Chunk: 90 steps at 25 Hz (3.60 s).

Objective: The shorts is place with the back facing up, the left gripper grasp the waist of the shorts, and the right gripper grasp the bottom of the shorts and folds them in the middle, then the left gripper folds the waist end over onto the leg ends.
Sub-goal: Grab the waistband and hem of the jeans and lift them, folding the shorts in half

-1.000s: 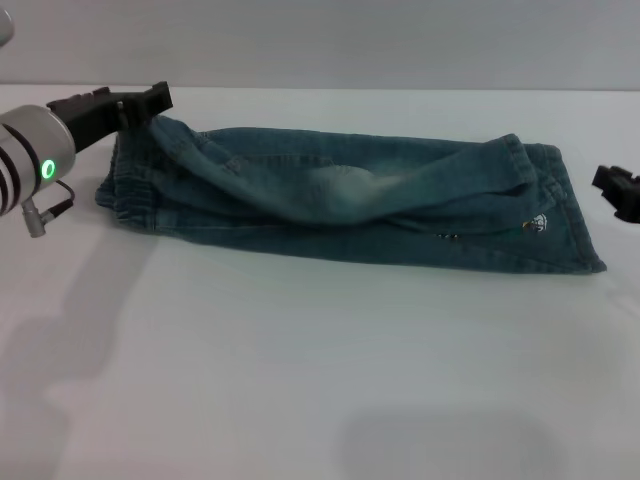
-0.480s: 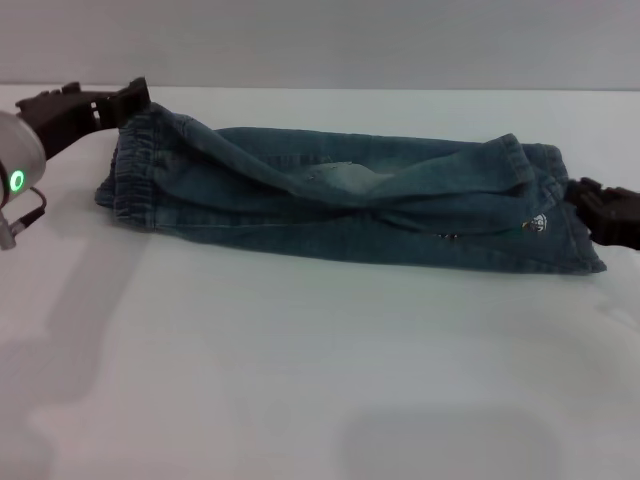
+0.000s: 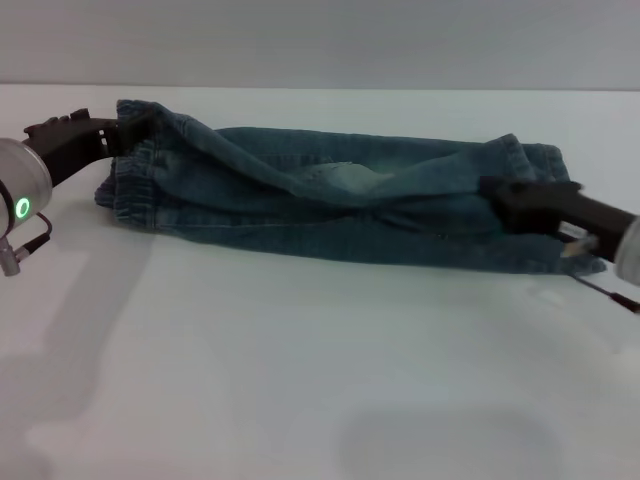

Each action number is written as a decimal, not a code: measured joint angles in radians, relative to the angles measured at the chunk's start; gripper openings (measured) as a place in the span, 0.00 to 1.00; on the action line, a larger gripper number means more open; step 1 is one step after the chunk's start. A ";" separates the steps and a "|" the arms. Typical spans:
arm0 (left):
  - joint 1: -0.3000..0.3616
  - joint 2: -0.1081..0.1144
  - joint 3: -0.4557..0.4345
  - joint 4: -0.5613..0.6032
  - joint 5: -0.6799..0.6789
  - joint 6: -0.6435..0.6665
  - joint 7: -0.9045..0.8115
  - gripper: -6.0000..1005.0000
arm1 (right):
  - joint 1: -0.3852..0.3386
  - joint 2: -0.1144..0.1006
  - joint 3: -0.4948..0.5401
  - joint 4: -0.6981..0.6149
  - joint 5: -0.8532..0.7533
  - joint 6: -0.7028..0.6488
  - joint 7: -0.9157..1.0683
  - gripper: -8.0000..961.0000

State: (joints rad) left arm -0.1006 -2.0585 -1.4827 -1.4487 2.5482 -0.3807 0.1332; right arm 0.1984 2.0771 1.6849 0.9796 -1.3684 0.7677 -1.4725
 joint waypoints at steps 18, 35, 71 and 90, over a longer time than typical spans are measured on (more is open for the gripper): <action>-0.021 0.000 -0.001 0.005 0.000 0.006 -0.005 0.82 | 0.018 -0.002 -0.133 -0.053 0.098 0.038 0.058 0.01; -0.017 0.000 0.007 0.005 0.000 0.004 -0.005 0.82 | 0.125 -0.006 -0.124 -0.170 0.095 -0.003 0.039 0.01; -0.012 0.001 0.028 0.018 0.001 0.006 0.002 0.81 | 0.142 0.003 -0.110 -0.143 0.105 0.061 -0.051 0.01; 0.026 0.003 0.016 -0.039 0.004 -0.016 0.002 0.80 | 0.222 0.003 -0.172 -0.268 0.116 -0.066 -0.023 0.01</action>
State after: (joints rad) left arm -0.0746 -2.0557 -1.4670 -1.4877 2.5525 -0.3965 0.1350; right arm 0.4203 2.0798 1.5125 0.7116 -1.2526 0.7016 -1.4953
